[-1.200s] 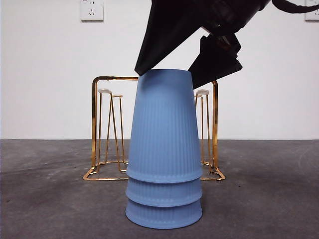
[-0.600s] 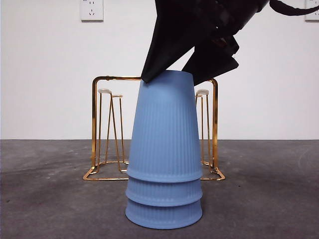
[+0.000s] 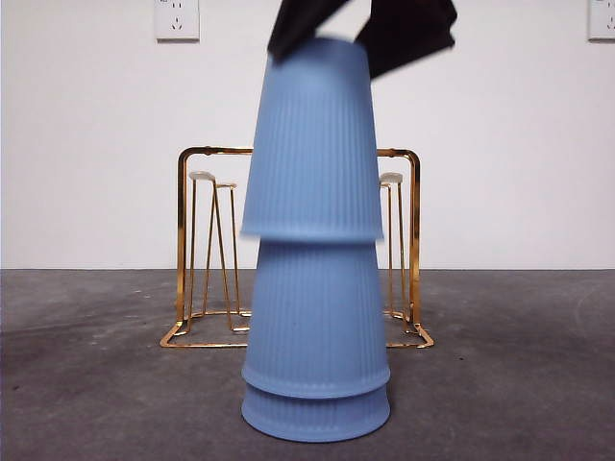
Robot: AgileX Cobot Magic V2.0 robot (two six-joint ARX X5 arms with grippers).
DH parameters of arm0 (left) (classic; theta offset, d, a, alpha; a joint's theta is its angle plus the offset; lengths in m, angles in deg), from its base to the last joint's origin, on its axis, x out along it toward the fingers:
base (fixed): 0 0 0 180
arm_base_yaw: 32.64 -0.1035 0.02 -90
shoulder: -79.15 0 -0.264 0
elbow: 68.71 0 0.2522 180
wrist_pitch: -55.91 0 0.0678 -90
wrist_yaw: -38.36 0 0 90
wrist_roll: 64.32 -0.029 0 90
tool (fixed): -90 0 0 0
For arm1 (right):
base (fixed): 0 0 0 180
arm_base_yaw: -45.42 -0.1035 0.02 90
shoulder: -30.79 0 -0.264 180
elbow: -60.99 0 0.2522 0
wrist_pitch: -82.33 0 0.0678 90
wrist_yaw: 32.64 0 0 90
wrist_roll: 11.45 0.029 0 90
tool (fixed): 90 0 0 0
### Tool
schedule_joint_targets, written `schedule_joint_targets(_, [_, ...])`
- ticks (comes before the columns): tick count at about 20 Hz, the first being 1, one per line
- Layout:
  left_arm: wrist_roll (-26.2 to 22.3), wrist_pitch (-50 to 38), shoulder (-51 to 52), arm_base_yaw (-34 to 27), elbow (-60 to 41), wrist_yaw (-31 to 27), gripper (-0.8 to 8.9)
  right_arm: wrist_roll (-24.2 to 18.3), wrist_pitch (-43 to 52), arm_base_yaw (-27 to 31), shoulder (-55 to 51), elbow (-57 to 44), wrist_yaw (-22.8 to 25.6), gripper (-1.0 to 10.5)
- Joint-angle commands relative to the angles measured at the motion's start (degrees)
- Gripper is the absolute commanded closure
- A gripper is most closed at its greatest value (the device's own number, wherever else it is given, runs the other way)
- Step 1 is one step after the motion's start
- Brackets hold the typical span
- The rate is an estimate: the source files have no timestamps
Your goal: Pick the top cup and place it on cupholder, pick up the mid cup and place it on cupholder, last pick the bottom cup and place it on cupholder.
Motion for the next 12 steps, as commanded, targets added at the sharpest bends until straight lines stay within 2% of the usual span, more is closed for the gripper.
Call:
schedule_joint_targets(1, [-0.33,-0.28,-0.15,0.11,0.87,0.44,3.77,-1.31,-3.58,-0.66,-0.57,6.51,-0.07,6.8])
schedule_joint_targets(4, [-0.33,-0.28,-0.15,0.11,0.87,0.46,3.77,-1.53,-9.73,-0.52,-0.92,13.77,1.51,6.8])
schedule_joint_targets(8, [-0.33,-0.26,-0.13,0.11,0.87,0.44,3.77,-1.92,-11.41,2.10,-1.22,19.06,9.51,6.8])
schedule_joint_targets(12, [-0.33,-0.26,-0.13,0.11,0.87,0.44,3.77,-1.77,-10.47,9.57,-0.09,18.99,8.63,6.8])
